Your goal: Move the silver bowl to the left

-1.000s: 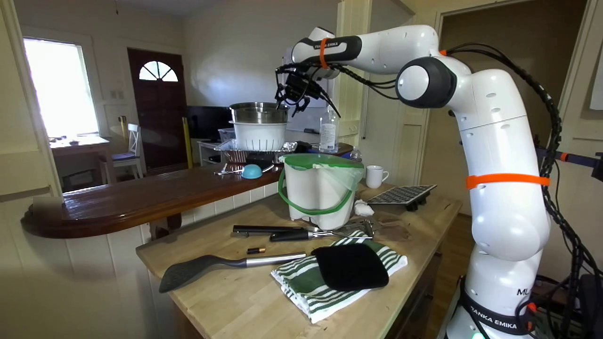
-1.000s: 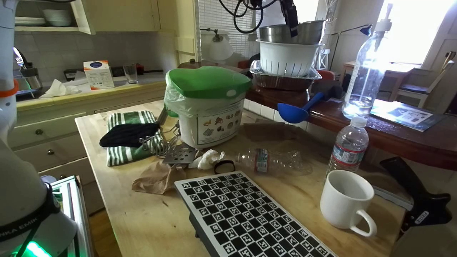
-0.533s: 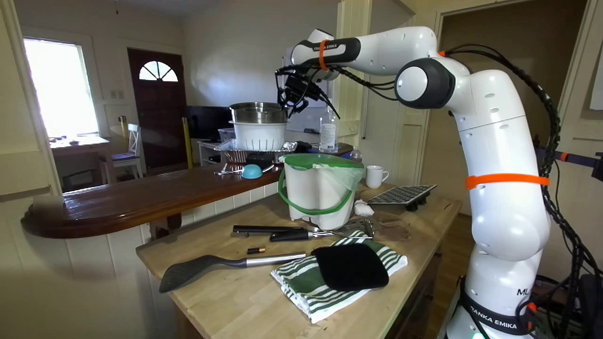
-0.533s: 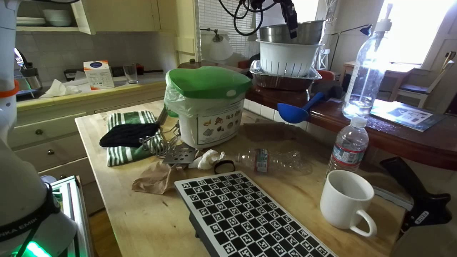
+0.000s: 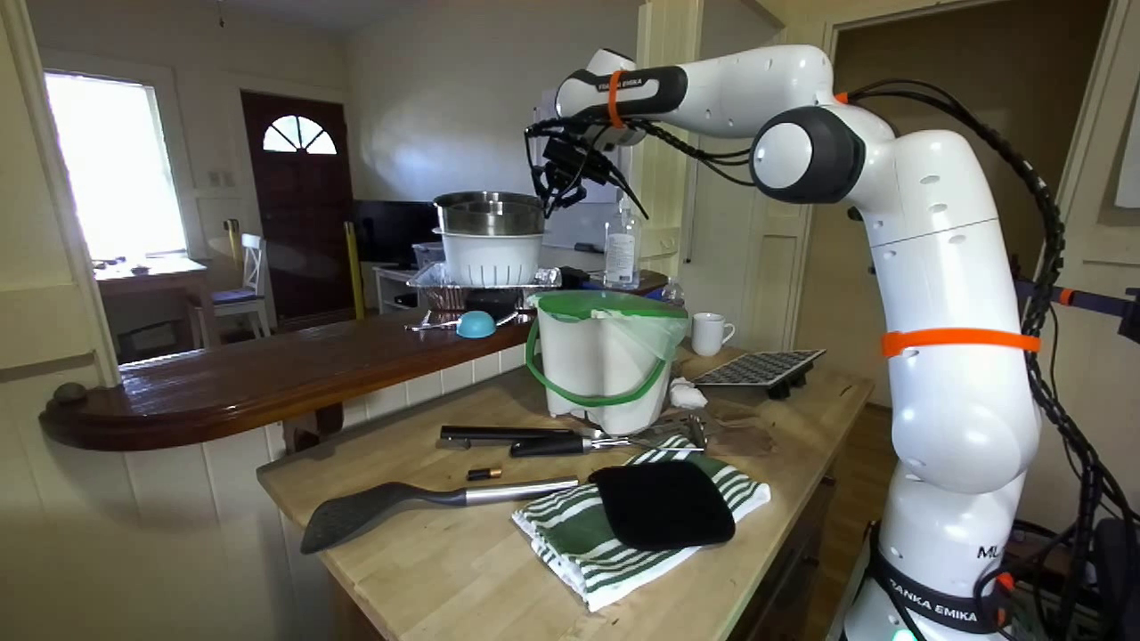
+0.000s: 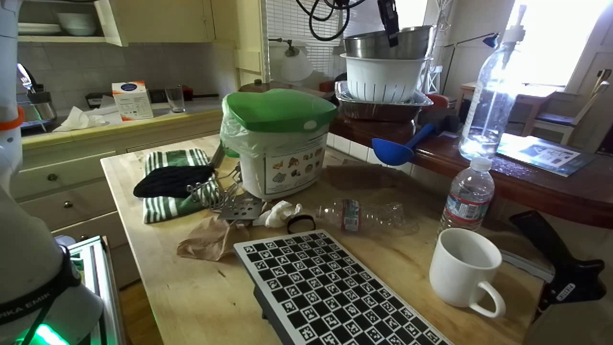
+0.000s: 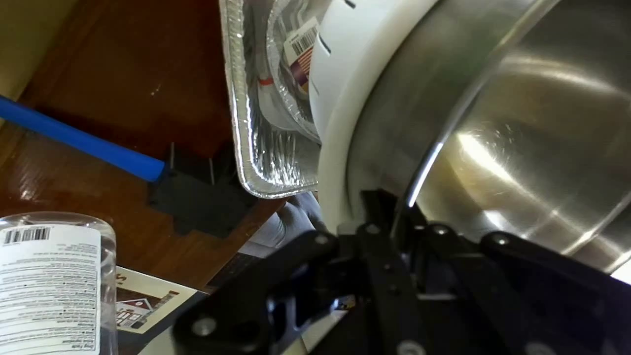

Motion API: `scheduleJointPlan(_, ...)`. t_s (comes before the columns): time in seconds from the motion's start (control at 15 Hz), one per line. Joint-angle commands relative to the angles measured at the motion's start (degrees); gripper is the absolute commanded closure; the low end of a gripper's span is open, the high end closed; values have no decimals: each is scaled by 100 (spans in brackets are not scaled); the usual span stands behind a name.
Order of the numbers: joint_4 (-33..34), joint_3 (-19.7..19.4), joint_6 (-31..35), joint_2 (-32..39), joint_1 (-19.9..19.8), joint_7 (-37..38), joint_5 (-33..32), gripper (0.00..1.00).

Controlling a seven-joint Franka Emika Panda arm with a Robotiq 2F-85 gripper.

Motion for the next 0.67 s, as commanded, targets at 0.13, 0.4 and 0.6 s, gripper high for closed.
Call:
scheduleJointPlan(0.13,244,-26,-423,-92,16,399,17,97)
scheduleJointPlan(0.4,492,-4,-444,-27,-25,629,156,97)
scheduleJointPlan(0.6,577,15,-380,-6,-37,770,242,97)
